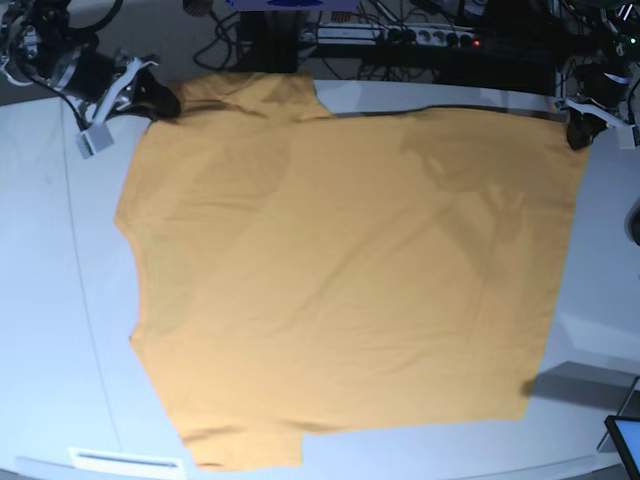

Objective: Fold the T-shirt properly
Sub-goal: 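Lift both shoulder corners and pull the shirt toward the robot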

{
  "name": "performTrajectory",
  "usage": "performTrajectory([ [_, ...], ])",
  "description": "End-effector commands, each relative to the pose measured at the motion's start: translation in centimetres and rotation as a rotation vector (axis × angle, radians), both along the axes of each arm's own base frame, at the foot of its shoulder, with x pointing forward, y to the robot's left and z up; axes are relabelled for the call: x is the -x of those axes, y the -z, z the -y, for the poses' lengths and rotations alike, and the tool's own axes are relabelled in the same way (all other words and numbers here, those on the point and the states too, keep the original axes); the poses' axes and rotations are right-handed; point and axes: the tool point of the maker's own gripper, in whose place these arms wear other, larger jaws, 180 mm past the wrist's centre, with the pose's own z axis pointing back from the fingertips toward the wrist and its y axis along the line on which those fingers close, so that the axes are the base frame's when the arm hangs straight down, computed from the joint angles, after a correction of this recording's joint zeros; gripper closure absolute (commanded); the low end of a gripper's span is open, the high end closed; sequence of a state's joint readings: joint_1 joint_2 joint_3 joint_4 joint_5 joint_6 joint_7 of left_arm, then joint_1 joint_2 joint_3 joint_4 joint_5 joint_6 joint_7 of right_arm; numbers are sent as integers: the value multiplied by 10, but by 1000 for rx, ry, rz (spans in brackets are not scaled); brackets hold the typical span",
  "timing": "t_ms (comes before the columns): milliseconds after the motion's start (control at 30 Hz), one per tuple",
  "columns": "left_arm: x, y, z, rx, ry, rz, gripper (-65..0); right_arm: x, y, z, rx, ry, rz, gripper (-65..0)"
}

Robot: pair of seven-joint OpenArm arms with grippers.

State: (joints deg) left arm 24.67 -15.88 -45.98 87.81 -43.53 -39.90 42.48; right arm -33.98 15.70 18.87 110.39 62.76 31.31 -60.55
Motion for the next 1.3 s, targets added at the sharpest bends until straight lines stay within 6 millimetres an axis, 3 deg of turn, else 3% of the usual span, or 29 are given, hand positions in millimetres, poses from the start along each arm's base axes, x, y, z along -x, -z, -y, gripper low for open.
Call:
performTrajectory([
  [0,-7,-18,-5,-35,17,42,0,-6,-10,2,-8,13,29,-3],
  [67,-7,-18,-4,-39,22,29,0,-9,-11,3,-9,35,21,-3],
  [433,9,-54,-43,-126,-87,74,0,-37,-30,10,30,3,111,-3],
  [700,9,-56,-46,-134,-91,77,0,-62,-43,15,87,-59,163,-3],
  [1267,-30,-88,-51,-170,-71,168,0,-106,-71,15,146,-117,256,-3],
])
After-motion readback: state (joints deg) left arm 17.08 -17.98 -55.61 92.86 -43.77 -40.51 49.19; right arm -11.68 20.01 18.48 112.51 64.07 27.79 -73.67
